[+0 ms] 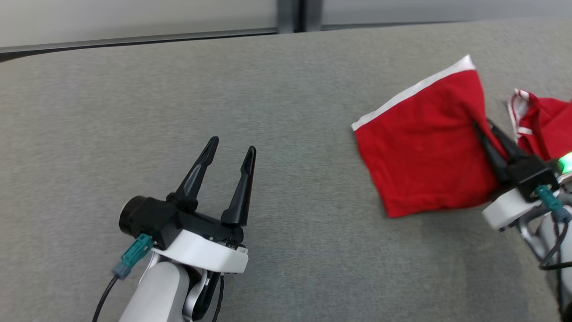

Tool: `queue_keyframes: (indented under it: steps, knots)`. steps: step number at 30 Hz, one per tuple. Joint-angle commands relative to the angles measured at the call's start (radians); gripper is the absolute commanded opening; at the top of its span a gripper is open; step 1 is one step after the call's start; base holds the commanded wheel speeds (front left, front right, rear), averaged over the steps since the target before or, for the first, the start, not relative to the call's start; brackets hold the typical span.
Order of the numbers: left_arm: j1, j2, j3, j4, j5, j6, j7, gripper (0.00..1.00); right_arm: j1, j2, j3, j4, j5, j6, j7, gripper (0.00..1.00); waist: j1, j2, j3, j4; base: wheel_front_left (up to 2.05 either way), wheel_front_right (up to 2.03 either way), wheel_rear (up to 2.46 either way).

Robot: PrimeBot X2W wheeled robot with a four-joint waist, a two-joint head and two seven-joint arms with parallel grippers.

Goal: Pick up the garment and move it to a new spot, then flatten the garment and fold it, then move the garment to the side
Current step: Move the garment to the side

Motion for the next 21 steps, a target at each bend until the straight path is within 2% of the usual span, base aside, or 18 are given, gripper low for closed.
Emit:
queue_keyframes:
  steps: [1,6,12,17,21]
  knots:
    - [-0.023,0.004,0.002,-0.004,0.011,-0.005,0.001,1.0,-0.026,-0.032,0.017,-0.013,-0.002,-0.002,0.001,0.0,0.0,-0.0001,0.047,-0.07,0.0,0.0,0.0]
    - [-0.073,0.004,-0.023,-0.008,0.046,-0.016,0.0,1.0,-0.094,-0.178,0.068,-0.021,0.034,-0.002,0.027,0.0,0.0,-0.0001,0.114,-0.15,0.0,0.0,0.0]
    - [-0.135,0.004,-0.053,-0.003,0.086,-0.026,0.0,1.0,-0.165,-0.314,0.092,0.012,0.081,-0.002,0.055,0.0,0.0,-0.0001,0.2,-0.208,0.0,0.0,0.0]
    - [-0.178,0.009,-0.073,0.0,0.103,-0.025,0.0,1.0,-0.204,-0.371,0.068,0.083,0.087,-0.002,0.061,0.0,0.0,-0.0001,0.259,-0.221,0.0,0.0,0.0]
    - [-0.203,0.023,-0.096,-0.001,0.094,-0.026,0.0,1.0,-0.23,-0.38,0.02,0.141,0.083,-0.002,0.067,0.0,0.0,-0.0001,0.293,-0.217,0.0,0.0,0.0]
